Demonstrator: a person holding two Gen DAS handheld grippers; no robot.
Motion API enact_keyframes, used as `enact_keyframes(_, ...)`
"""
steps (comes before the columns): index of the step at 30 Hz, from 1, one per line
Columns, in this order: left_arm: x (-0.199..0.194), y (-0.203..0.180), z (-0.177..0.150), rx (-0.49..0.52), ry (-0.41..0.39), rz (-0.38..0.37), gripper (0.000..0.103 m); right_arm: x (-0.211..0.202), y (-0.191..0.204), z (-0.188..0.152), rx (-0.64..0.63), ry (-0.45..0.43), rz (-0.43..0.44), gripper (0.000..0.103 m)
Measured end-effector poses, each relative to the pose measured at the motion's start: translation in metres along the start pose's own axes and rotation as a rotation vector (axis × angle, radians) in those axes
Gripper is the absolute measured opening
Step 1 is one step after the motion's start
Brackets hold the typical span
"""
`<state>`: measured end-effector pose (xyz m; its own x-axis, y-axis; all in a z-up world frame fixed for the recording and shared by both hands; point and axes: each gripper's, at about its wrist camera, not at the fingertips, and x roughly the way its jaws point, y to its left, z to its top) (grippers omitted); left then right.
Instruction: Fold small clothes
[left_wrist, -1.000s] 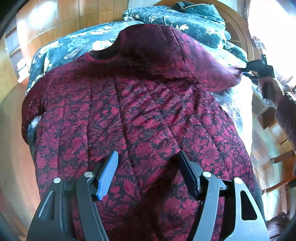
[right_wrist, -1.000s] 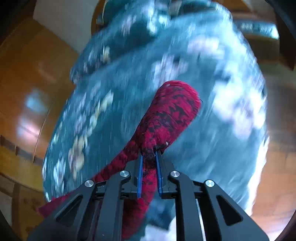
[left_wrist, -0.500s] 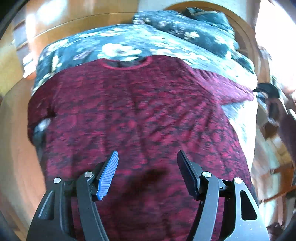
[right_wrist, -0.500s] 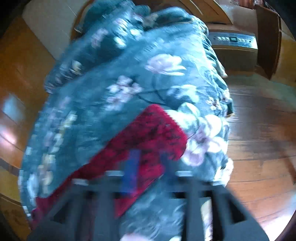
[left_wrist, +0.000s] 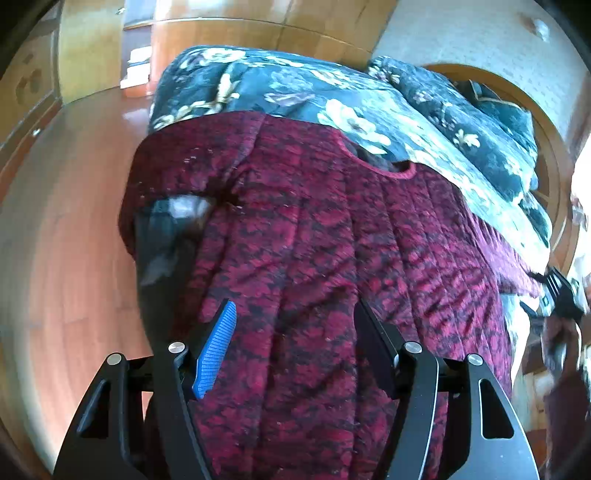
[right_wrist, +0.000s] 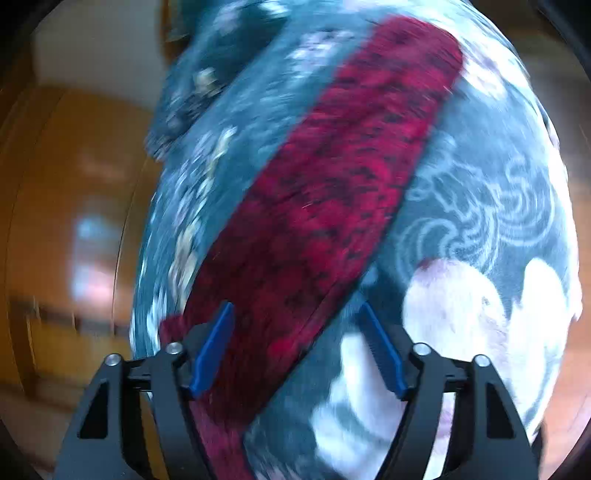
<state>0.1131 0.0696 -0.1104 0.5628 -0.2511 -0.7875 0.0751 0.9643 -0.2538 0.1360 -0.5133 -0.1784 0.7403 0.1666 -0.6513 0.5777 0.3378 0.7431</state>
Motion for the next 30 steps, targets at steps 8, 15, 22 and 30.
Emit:
enact_keyframes(8,0.023,-0.018,-0.021,0.07,0.078,0.017,0.065,-0.006,0.023,0.029,-0.084,-0.127,-0.089,0.009)
enact_keyframes(15,0.024,-0.007,-0.024,0.033,0.083,-0.016,0.066,0.005,0.001,0.028,-0.158,-0.079,-0.227,0.021)
enact_keyframes(22,-0.01,0.063,-0.008,-0.205,-0.014,-0.032,0.074,-0.043,0.029,0.001,-0.251,-0.147,-0.228,0.071)
enact_keyframes(30,-0.013,0.197,-0.005,-0.59,-0.063,-0.015,0.074,-0.007,0.132,-0.135,-0.565,0.061,-0.073,0.082)
